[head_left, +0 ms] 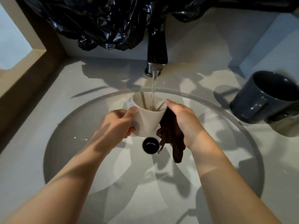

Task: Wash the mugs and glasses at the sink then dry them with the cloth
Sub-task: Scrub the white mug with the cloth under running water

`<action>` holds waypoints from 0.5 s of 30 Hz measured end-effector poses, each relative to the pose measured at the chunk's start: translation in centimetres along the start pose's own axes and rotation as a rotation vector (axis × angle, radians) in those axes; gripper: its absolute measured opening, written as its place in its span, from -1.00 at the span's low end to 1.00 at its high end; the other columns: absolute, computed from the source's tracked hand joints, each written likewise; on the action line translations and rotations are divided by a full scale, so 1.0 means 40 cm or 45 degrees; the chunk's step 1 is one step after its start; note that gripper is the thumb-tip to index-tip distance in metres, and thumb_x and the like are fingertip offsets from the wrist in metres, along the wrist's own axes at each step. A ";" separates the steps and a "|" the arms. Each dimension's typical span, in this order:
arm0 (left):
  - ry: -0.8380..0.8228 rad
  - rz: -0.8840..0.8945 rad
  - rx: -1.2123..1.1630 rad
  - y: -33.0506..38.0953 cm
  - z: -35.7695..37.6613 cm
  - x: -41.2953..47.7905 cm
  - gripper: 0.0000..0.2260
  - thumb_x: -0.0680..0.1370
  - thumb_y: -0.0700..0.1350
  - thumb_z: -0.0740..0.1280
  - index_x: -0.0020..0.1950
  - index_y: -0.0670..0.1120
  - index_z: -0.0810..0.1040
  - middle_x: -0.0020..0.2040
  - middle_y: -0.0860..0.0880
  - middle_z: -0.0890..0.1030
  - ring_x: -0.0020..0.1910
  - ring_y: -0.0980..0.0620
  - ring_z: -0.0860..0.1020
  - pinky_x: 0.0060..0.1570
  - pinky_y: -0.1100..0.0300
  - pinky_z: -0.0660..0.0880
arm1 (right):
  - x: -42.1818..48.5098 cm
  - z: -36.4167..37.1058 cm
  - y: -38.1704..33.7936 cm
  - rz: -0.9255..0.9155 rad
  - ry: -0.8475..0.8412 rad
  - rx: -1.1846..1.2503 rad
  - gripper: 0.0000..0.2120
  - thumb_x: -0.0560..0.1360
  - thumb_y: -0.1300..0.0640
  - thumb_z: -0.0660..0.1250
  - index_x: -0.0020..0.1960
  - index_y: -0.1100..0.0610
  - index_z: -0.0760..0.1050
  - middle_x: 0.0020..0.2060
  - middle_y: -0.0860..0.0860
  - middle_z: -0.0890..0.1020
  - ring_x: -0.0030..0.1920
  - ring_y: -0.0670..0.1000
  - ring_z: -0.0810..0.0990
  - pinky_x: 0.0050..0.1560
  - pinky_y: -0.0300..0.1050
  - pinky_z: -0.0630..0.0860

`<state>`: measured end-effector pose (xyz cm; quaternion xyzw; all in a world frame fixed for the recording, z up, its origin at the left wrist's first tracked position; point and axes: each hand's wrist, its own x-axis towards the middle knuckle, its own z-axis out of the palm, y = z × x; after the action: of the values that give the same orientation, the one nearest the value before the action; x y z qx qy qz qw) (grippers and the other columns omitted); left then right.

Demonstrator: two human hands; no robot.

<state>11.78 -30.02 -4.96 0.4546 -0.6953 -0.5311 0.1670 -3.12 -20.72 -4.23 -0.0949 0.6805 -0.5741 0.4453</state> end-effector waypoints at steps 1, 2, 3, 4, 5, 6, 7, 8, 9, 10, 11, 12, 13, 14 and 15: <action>0.001 0.021 0.095 -0.010 -0.002 0.001 -0.62 0.53 0.21 0.22 -0.23 -0.06 0.58 -0.25 -0.14 0.66 -0.24 -0.11 0.58 -0.14 0.03 0.56 | 0.000 -0.004 0.000 0.001 0.029 0.006 -0.72 0.49 -0.08 0.34 -0.06 0.15 0.52 -0.19 0.19 0.60 -0.23 0.20 0.60 -0.26 0.02 0.57; -0.014 0.030 0.189 -0.016 -0.005 -0.001 -0.60 0.50 0.23 0.22 -0.25 -0.06 0.59 -0.26 -0.12 0.65 -0.24 -0.11 0.58 -0.16 0.05 0.55 | 0.000 -0.009 -0.001 -0.004 0.074 -0.016 -0.72 0.50 -0.09 0.32 -0.03 0.14 0.53 -0.12 0.16 0.63 -0.17 0.18 0.62 -0.19 0.00 0.59; -0.037 0.025 0.260 -0.020 -0.010 -0.003 -0.61 0.50 0.23 0.23 -0.26 -0.06 0.60 -0.28 -0.11 0.64 -0.24 -0.10 0.57 -0.18 0.06 0.54 | -0.001 -0.015 -0.002 -0.015 0.125 -0.053 -0.72 0.51 -0.10 0.30 0.00 0.12 0.54 -0.05 0.13 0.64 -0.09 0.17 0.62 -0.07 0.00 0.59; -0.064 0.020 0.298 -0.022 -0.012 -0.006 -0.60 0.50 0.23 0.23 -0.27 -0.06 0.60 -0.30 -0.11 0.63 -0.26 -0.09 0.57 -0.18 0.05 0.54 | -0.002 -0.021 -0.004 -0.028 0.165 -0.084 -0.74 0.52 -0.09 0.29 0.00 0.11 0.54 -0.02 0.12 0.63 -0.03 0.16 0.60 0.02 0.02 0.56; -0.085 0.010 0.296 -0.023 -0.013 -0.008 -0.59 0.49 0.24 0.23 -0.25 -0.07 0.61 -0.30 -0.10 0.63 -0.26 -0.09 0.56 -0.14 0.01 0.55 | -0.003 -0.027 -0.005 -0.047 0.192 -0.087 -0.75 0.53 -0.07 0.29 0.00 0.12 0.53 -0.03 0.12 0.63 -0.05 0.16 0.60 0.01 0.00 0.57; -0.097 -0.006 0.269 -0.021 -0.010 -0.010 -0.58 0.49 0.24 0.23 -0.22 -0.09 0.61 -0.30 -0.10 0.64 -0.27 -0.09 0.57 -0.09 -0.01 0.56 | -0.003 -0.032 -0.007 -0.066 0.201 -0.067 -0.76 0.54 -0.03 0.28 -0.01 0.14 0.52 -0.08 0.12 0.63 -0.14 0.16 0.59 -0.12 -0.06 0.59; -0.095 -0.013 0.260 -0.017 -0.004 -0.011 -0.59 0.51 0.22 0.23 -0.23 -0.10 0.61 -0.30 -0.10 0.64 -0.29 -0.07 0.56 -0.08 -0.02 0.56 | -0.005 -0.035 -0.010 -0.082 0.200 -0.033 -0.79 0.55 0.00 0.27 -0.02 0.16 0.50 -0.16 0.14 0.61 -0.26 0.15 0.57 -0.28 -0.10 0.57; -0.080 -0.008 0.297 -0.015 0.003 -0.010 -0.59 0.53 0.20 0.22 -0.26 -0.09 0.60 -0.31 -0.11 0.63 -0.31 -0.06 0.54 -0.12 0.01 0.55 | -0.007 -0.039 -0.012 -0.093 0.197 -0.008 -0.81 0.56 0.03 0.26 -0.03 0.17 0.48 -0.22 0.16 0.59 -0.33 0.15 0.54 -0.38 -0.12 0.53; -0.062 0.001 0.383 -0.015 0.009 -0.008 -0.60 0.54 0.19 0.20 -0.29 -0.08 0.57 -0.33 -0.10 0.61 -0.32 -0.05 0.54 -0.20 0.08 0.52 | -0.007 -0.043 -0.013 -0.102 0.205 0.005 -0.82 0.57 0.04 0.26 -0.04 0.17 0.47 -0.25 0.18 0.58 -0.36 0.15 0.53 -0.42 -0.14 0.52; -0.046 0.007 0.486 -0.014 0.013 -0.007 -0.60 0.54 0.18 0.20 -0.30 -0.08 0.56 -0.35 -0.08 0.58 -0.32 -0.04 0.52 -0.27 0.14 0.46 | -0.006 -0.047 -0.014 -0.111 0.219 0.008 -0.82 0.57 0.05 0.26 -0.03 0.17 0.47 -0.26 0.17 0.59 -0.36 0.16 0.54 -0.44 -0.16 0.52; -0.038 0.010 0.562 -0.014 0.012 -0.009 -0.61 0.54 0.17 0.20 -0.29 -0.08 0.56 -0.36 -0.05 0.55 -0.33 -0.01 0.51 -0.31 0.18 0.41 | -0.006 -0.050 -0.015 -0.122 0.233 0.012 -0.82 0.57 0.05 0.26 -0.03 0.17 0.47 -0.26 0.15 0.60 -0.35 0.16 0.57 -0.44 -0.16 0.53; -0.044 0.016 0.595 -0.014 0.011 -0.010 -0.63 0.54 0.16 0.21 -0.27 -0.08 0.57 -0.36 -0.02 0.54 -0.33 0.02 0.49 -0.32 0.20 0.39 | -0.005 -0.053 -0.015 -0.129 0.237 0.026 -0.82 0.57 0.05 0.25 -0.02 0.18 0.47 -0.27 0.14 0.61 -0.35 0.16 0.58 -0.44 -0.16 0.53; -0.055 0.028 0.609 -0.016 0.008 -0.012 -0.65 0.54 0.15 0.22 -0.23 -0.08 0.59 -0.34 -0.01 0.54 -0.33 0.07 0.49 -0.31 0.21 0.39 | -0.007 -0.054 -0.017 -0.128 0.226 0.054 -0.81 0.58 0.07 0.25 0.01 0.21 0.46 -0.29 0.15 0.61 -0.38 0.17 0.56 -0.46 -0.15 0.52; -0.059 0.050 0.633 -0.017 0.003 -0.015 -0.67 0.54 0.15 0.23 -0.17 -0.06 0.61 -0.32 0.01 0.55 -0.33 0.13 0.50 -0.30 0.23 0.40 | -0.007 -0.055 -0.018 -0.126 0.208 0.085 -0.78 0.58 0.08 0.24 0.04 0.25 0.45 -0.29 0.17 0.60 -0.40 0.18 0.53 -0.47 -0.13 0.51; -0.051 0.089 0.670 -0.014 -0.001 -0.021 -0.70 0.53 0.15 0.24 -0.12 -0.04 0.63 -0.28 0.03 0.57 -0.32 0.21 0.50 -0.29 0.27 0.40 | -0.007 -0.054 -0.018 -0.126 0.196 0.110 -0.76 0.58 0.10 0.23 0.08 0.29 0.43 -0.28 0.21 0.59 -0.40 0.20 0.51 -0.44 -0.10 0.50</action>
<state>12.50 -29.37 -5.22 0.4475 -0.8280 -0.3347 0.0475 -4.78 -19.25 -3.57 -0.0647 0.6818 -0.6298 0.3666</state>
